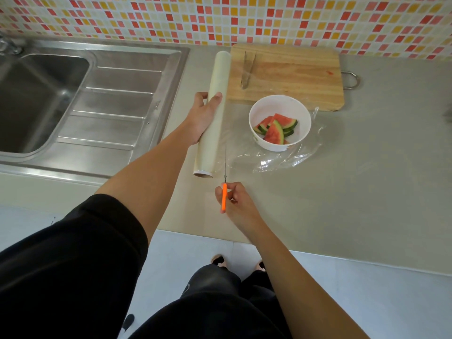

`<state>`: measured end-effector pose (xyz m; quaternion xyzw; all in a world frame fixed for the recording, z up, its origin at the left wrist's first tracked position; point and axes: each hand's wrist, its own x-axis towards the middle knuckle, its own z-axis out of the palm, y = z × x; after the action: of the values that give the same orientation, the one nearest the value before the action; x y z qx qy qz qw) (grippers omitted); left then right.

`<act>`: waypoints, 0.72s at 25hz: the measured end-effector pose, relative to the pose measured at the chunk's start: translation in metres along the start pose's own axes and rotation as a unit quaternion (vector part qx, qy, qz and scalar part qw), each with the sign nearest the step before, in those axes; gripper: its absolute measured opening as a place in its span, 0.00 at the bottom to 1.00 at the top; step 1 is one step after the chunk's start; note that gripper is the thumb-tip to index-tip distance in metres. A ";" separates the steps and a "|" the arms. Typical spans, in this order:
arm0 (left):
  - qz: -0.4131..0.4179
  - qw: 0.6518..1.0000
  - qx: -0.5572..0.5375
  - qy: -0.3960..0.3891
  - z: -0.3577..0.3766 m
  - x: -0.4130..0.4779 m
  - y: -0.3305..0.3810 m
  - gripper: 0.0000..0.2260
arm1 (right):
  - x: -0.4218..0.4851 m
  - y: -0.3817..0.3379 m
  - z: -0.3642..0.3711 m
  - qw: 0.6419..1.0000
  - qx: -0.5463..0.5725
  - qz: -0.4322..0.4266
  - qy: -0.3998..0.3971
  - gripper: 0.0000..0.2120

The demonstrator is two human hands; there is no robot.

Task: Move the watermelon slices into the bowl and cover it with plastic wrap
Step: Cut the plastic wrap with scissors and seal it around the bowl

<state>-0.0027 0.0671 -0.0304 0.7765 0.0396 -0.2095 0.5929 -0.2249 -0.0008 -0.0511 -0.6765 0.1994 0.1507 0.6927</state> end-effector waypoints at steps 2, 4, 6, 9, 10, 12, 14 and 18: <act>0.001 1.000 -0.002 -0.002 -0.001 0.001 -0.001 0.21 | 0.003 -0.003 -0.001 1.000 0.000 0.001 -0.001 0.13; 0.001 1.000 -0.006 -0.004 -0.001 0.001 -0.002 0.19 | 0.005 -0.008 -0.001 1.000 0.005 -0.001 -0.002 0.20; -0.003 1.000 -0.009 -0.007 -0.001 0.001 -0.003 0.18 | 0.007 -0.012 -0.002 1.000 0.011 0.004 -0.001 0.25; -0.009 1.000 -0.012 -0.010 -0.001 0.000 -0.003 0.19 | 0.010 -0.014 -0.004 1.000 0.023 0.017 -0.005 0.21; -0.009 1.000 -0.013 -0.009 -0.001 0.000 -0.002 0.19 | 0.011 -0.014 -0.005 1.000 0.023 0.020 -0.006 0.20; -0.008 1.000 -0.012 -0.010 -0.001 -0.001 -0.001 0.19 | 0.015 -0.014 -0.006 0.999 0.025 0.022 -0.007 0.19; -0.010 1.000 -0.017 -0.011 -0.001 -0.002 0.000 0.19 | 0.018 -0.013 -0.007 0.999 0.024 0.022 -0.002 0.15; -0.006 1.000 -0.008 -0.007 -0.003 -0.001 0.002 0.19 | 0.026 -0.012 -0.005 0.999 0.032 0.007 0.016 0.05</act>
<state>-0.0017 0.0695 -0.0275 0.7699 0.0416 -0.2183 0.5983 -0.1971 -0.0075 -0.0529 -0.6550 0.2194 0.1383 0.7097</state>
